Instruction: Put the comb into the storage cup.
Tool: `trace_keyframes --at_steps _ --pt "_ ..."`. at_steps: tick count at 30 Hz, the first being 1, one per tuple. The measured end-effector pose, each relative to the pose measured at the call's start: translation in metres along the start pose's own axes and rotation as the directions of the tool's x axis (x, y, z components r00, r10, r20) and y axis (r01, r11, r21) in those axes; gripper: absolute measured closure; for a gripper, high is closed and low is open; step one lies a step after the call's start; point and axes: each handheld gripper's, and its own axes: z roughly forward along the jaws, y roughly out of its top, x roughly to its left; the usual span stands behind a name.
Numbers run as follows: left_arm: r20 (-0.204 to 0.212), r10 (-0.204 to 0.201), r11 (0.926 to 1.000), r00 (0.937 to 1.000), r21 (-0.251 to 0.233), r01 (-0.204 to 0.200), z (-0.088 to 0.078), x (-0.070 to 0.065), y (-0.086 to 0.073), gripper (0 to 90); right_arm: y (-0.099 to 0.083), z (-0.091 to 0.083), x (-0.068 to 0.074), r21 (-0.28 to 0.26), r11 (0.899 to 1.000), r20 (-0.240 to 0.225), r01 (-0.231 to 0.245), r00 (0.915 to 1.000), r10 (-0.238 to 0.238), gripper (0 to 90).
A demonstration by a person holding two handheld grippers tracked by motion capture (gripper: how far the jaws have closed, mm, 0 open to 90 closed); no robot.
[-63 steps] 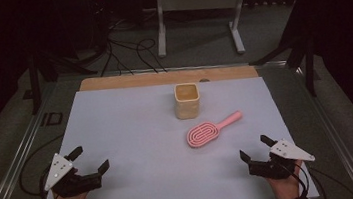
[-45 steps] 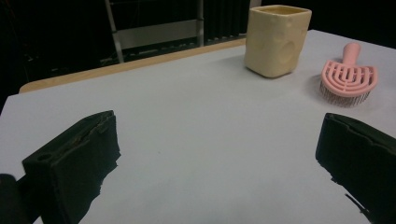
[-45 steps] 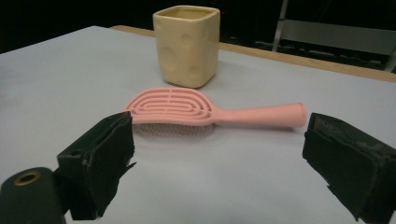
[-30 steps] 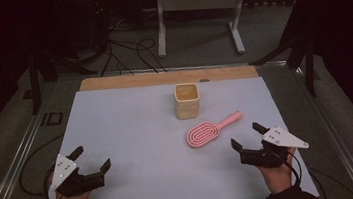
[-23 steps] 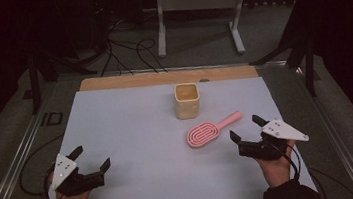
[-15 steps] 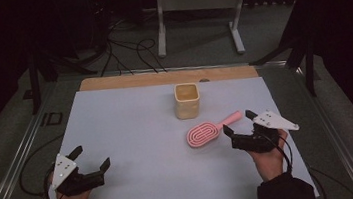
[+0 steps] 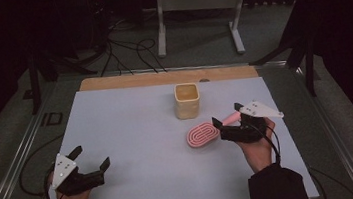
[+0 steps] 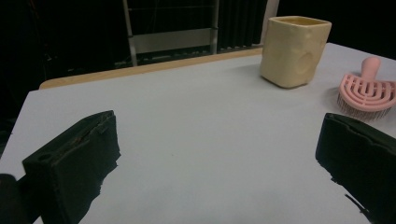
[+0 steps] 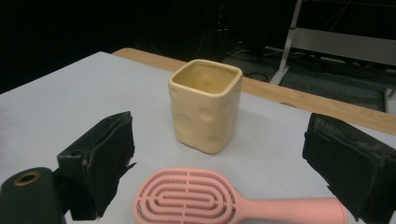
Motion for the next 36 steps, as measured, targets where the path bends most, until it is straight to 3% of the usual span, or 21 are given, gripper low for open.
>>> trace_keyframes --at_steps 11,23,28,31,34,35,36 --pt "-0.008 0.002 1.0 1.0 0.0 -0.002 0.001 0.001 -0.001 0.1 0.009 0.019 0.003 0.027 1.0 -0.007 0.012 0.9999 -0.012 8.9" --pt "-0.008 -0.001 1.0 1.0 0.002 0.001 0.003 0.001 -0.002 0.2 0.018 0.041 -0.008 0.065 0.998 -0.012 0.021 0.9997 -0.021 13.2" --pt "-0.009 -0.003 1.0 1.0 0.003 0.003 0.004 0.001 -0.002 0.1 0.015 0.05 -0.014 0.097 0.995 -0.002 0.005 1.0 -0.005 15.1" --pt "-0.009 -0.001 1.0 1.0 0.003 0.001 0.004 0.001 -0.002 0.1 0.01 0.059 -0.022 0.121 0.992 -0.004 -0.03 0.9995 0.03 27.3" --pt "-0.009 -0.002 1.0 1.0 0.002 0.002 0.004 0.001 -0.002 0.1 0.009 0.064 -0.025 0.121 0.992 0.011 -0.031 0.9995 0.03 30.0" --pt "-0.007 -0.003 1.0 1.0 0.003 0.003 0.004 0.001 -0.002 0.2 0.008 0.068 -0.028 0.139 0.99 0.029 -0.025 0.9993 0.021 37.8" --pt "-0.007 -0.002 1.0 1.0 0.004 0.002 0.005 0.001 -0.002 0.1 0.007 0.07 -0.029 0.143 0.99 0.029 -0.023 0.9994 0.019 39.1"
